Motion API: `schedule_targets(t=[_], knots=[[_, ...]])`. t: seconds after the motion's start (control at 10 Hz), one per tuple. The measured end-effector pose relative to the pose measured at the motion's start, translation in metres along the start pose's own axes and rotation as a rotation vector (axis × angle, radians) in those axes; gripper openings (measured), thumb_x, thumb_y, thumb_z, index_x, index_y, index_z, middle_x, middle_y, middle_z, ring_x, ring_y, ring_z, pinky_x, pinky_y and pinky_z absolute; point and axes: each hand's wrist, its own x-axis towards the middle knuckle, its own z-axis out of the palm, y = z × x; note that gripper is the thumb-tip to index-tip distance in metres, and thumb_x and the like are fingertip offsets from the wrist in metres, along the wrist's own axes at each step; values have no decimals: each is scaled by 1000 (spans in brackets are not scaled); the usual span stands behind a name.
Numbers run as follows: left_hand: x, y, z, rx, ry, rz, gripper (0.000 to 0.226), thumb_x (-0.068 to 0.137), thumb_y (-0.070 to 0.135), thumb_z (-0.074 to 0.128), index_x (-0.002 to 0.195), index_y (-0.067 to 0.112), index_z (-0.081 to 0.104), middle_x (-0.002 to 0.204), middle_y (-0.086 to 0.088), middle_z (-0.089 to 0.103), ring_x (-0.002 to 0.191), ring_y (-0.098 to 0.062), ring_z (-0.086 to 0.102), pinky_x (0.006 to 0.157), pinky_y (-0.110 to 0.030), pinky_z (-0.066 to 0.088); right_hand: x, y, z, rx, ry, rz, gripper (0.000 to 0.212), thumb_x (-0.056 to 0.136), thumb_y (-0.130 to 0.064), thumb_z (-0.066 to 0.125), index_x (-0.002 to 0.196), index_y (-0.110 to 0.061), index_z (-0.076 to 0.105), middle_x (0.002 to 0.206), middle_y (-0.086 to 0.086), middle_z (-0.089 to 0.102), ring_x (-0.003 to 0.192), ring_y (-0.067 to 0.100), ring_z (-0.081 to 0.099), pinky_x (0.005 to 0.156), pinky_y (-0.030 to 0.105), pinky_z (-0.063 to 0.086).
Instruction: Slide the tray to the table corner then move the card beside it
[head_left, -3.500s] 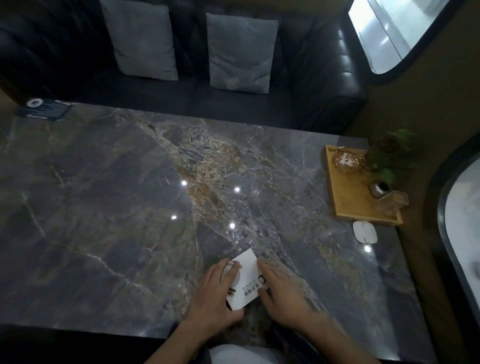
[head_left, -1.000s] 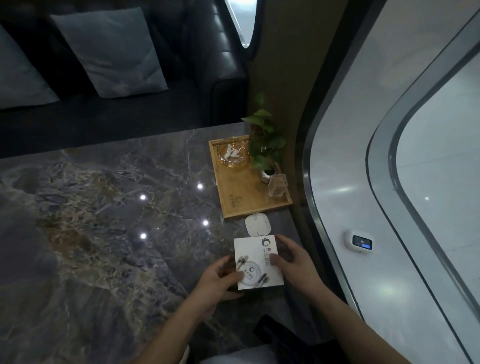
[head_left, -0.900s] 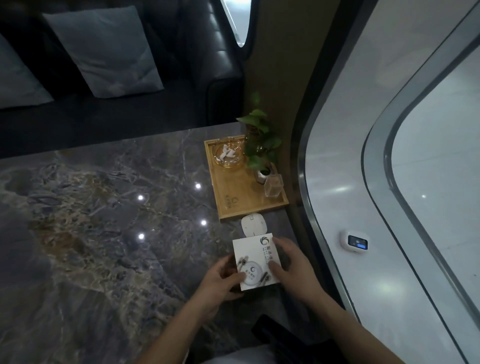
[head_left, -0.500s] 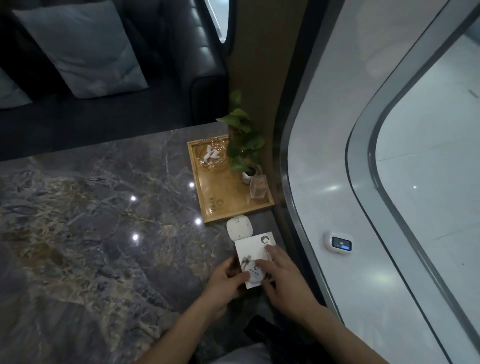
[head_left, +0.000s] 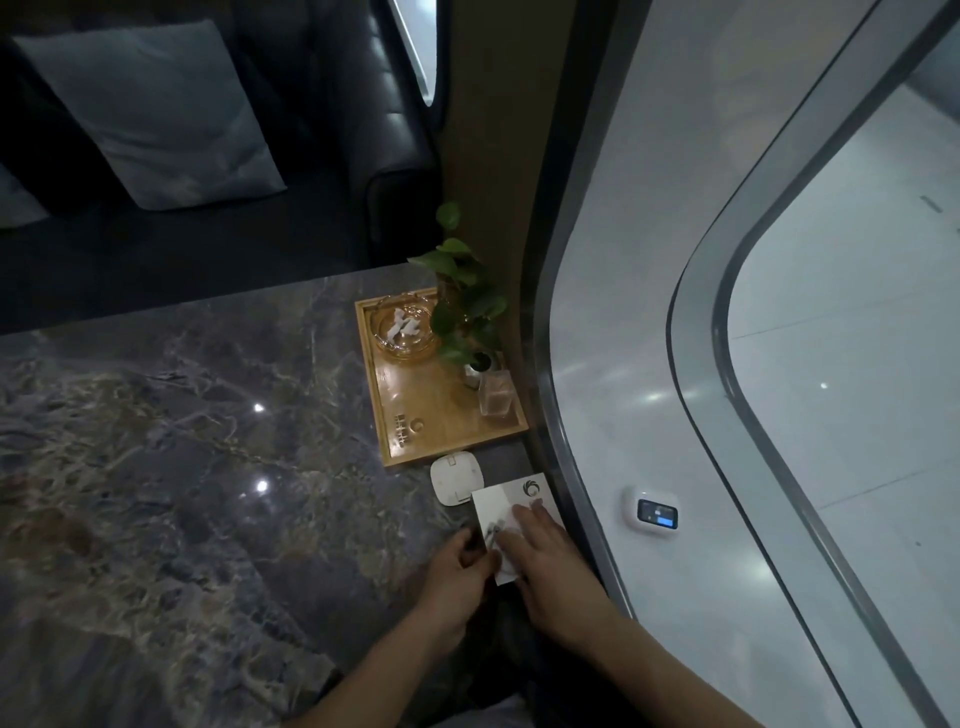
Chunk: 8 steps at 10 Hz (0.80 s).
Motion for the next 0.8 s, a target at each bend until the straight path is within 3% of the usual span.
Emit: schedule_targets(t=[0.2,0.3,0.5,0.7,0.8], knots=[[3,-6,-3,112,57,28,32,93,4,64,110,30,69,101,-7,79,95,-24,75,93,-46,58,0,-1,-1,-12,-25,12,53,90,-13,53,141,-18,40,160,15,18,147,35,4,117,39,8],[4,-7,-5,141,69,39,32,90,3,66,114,23,70,98,-6,80,93,-24,75,93,-48,58,1,-2,-1,-12,-46,25,54,90,-13,55,142,-20,39,160,13,16,148,33,2,118,40,10],[8,-13,-9,242,64,76,31,89,8,69,101,36,74,98,2,80,94,-19,75,93,-47,58,1,-1,-1,-19,-72,48,53,92,-17,53,143,-22,37,160,12,18,148,32,5,119,40,12],[10,-16,-15,280,66,56,24,89,11,66,93,31,79,93,1,80,90,-22,76,92,-49,58,0,-6,-5,-52,-95,49,51,92,-17,50,142,-18,38,160,10,15,148,31,2,118,36,7],[7,-11,-19,352,106,119,26,95,19,58,86,30,80,92,4,80,91,-19,75,92,-45,58,0,-15,-13,-11,-83,65,40,92,-23,47,132,-18,49,151,10,33,142,34,23,116,39,22]])
